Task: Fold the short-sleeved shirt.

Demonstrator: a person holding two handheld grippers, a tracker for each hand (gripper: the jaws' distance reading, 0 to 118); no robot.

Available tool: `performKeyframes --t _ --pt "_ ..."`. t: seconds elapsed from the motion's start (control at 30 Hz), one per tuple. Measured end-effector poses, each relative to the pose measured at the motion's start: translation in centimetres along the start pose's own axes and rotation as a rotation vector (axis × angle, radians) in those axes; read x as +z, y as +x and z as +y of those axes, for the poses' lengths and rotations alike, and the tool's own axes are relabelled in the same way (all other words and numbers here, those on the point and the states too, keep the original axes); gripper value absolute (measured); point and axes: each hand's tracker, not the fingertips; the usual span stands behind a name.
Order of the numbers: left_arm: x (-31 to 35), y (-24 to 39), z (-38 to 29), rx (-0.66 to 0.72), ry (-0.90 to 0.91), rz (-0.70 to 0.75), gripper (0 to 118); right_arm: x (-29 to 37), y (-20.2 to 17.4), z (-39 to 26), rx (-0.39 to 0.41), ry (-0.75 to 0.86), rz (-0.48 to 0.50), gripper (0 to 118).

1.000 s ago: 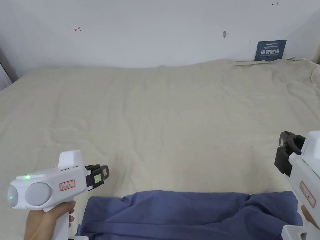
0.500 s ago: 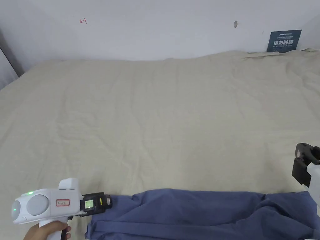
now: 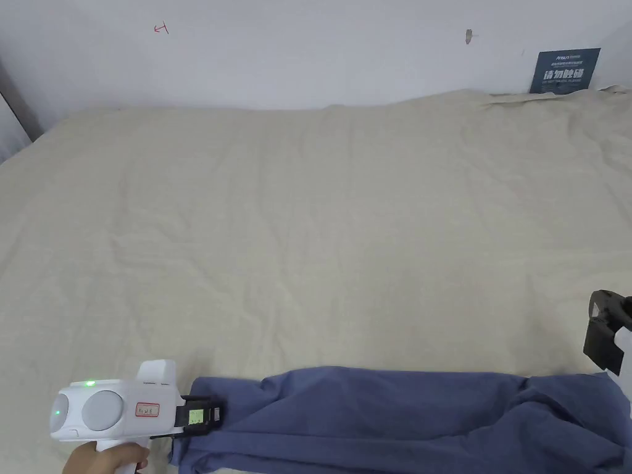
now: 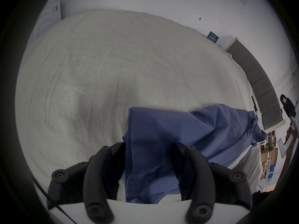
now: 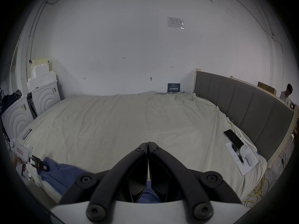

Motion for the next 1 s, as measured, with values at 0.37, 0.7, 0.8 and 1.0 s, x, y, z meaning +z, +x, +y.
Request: performKeyframes --t 0.37,0.7,0.8,1.0 --pt "4.7 0.6 0.6 0.013 0.062 -0.033 4 0.4 0.1 0.2 -0.012 -0.003 0.005 0" --pt "9.0 -1.9 1.7 0.063 0.1 0.091 4 0.8 0.3 0.6 -0.019 0.014 0.021 0" --pt "9.5 -1.9 2.0 0.059 0.092 0.149 4 1.0 0.4 0.7 -0.015 0.016 0.026 0" --pt "10.3 3.5 2.9 -0.039 0.102 0.106 4 1.3 0.8 0.6 -0.022 0.027 0.029 0"
